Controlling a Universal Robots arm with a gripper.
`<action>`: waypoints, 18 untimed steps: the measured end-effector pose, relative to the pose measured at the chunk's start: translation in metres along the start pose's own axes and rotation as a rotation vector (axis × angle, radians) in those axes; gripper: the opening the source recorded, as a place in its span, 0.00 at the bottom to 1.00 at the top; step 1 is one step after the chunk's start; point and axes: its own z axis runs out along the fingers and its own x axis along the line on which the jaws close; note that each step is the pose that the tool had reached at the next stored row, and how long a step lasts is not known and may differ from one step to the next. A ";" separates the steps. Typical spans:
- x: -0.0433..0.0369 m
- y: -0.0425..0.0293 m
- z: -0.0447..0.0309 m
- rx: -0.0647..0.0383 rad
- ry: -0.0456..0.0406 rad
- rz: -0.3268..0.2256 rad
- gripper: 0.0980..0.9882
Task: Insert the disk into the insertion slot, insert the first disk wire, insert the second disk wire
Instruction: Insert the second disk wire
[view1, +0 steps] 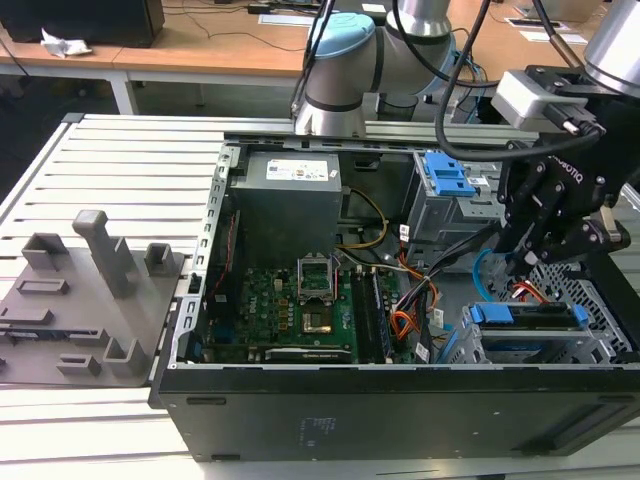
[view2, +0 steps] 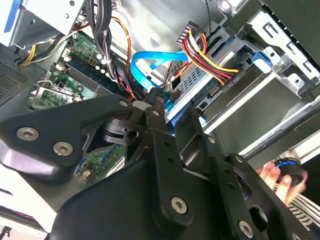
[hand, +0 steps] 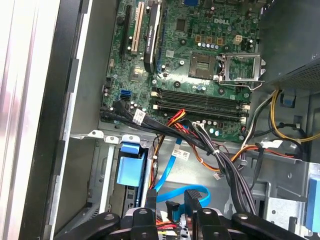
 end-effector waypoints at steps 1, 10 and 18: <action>0.0000 0.0000 0.0000 0.000 0.0000 0.000 0.30; 0.0000 0.0000 0.0000 0.000 0.0001 0.000 0.07; 0.0000 -0.0001 0.0005 -0.002 -0.0077 0.103 0.07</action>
